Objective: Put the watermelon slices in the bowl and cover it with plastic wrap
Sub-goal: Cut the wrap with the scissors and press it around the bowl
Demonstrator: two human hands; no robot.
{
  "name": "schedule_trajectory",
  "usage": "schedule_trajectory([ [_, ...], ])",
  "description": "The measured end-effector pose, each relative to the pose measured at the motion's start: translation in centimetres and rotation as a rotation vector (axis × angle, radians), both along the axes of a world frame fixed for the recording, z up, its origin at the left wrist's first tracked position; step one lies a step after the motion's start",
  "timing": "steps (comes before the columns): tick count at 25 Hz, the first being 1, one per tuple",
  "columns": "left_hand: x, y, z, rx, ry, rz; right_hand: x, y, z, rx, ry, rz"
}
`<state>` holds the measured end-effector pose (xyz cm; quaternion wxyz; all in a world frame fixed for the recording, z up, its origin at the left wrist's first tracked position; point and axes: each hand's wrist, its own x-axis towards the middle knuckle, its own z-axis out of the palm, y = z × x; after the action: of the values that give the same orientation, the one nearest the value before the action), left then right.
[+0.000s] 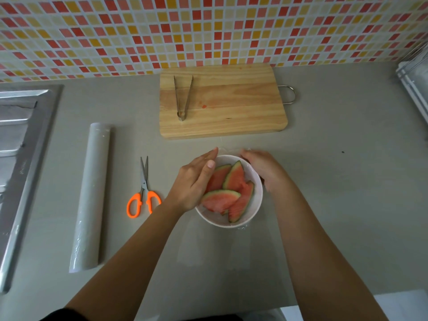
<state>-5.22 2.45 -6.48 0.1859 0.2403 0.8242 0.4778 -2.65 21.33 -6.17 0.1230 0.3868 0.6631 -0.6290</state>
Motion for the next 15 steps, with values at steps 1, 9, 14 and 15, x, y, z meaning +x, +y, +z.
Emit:
schedule_trajectory([
  [1, 0.2, 0.0, 0.0, 0.025, -0.045, 0.034, -0.1, -0.4, -0.2, -0.022, 0.025, -0.078],
  [9, 1.2, 0.9, 0.0, 0.246, -0.369, 0.274, -0.7, -0.6, -1.0, 0.252, 0.038, -0.263],
  [14, 1.2, 1.0, 0.2, 0.239, -0.415, 0.318, -0.8, -0.6, -1.1, 0.297, 0.087, -0.26],
  [15, 1.2, 1.0, 0.2, 0.22, -0.414, 0.326, -0.8, -0.6, -1.2, 0.306, 0.093, -0.272],
])
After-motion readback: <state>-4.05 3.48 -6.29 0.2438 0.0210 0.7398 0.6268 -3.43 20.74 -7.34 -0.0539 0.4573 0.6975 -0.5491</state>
